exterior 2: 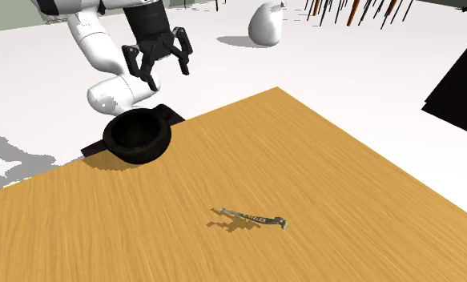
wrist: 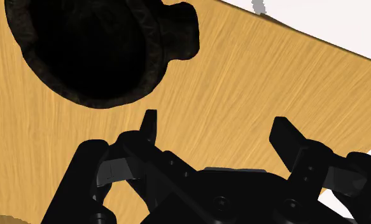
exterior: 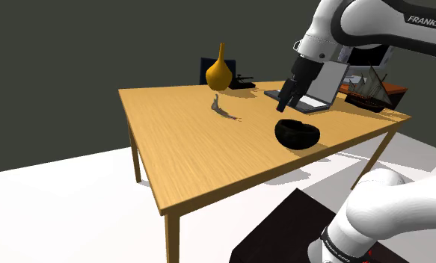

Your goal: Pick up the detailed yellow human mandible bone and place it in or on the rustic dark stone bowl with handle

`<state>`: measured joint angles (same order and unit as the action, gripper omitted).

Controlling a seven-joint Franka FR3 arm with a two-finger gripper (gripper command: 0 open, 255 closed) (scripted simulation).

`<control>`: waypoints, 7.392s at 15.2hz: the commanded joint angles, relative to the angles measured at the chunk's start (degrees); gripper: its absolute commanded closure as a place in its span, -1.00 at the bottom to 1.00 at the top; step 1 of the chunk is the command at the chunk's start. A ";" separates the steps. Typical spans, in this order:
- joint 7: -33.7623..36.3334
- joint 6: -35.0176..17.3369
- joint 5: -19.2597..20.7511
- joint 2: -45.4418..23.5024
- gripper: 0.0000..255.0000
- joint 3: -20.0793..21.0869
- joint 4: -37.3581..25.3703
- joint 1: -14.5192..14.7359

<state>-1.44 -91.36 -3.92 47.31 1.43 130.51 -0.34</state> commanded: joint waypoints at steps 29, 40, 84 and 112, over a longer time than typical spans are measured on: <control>-39.27 -6.48 -16.08 -63.20 -1.00 -15.05 -46.96 1.62; -39.66 -11.44 -16.29 -63.13 -1.00 -14.59 -42.05 2.52; -31.75 -28.35 -1.13 -61.48 1.00 -15.11 -34.71 9.81; -31.18 -5.74 -1.34 -63.56 1.00 -15.52 -59.37 8.67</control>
<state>-32.63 -98.29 -5.17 -15.92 -14.07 72.63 8.43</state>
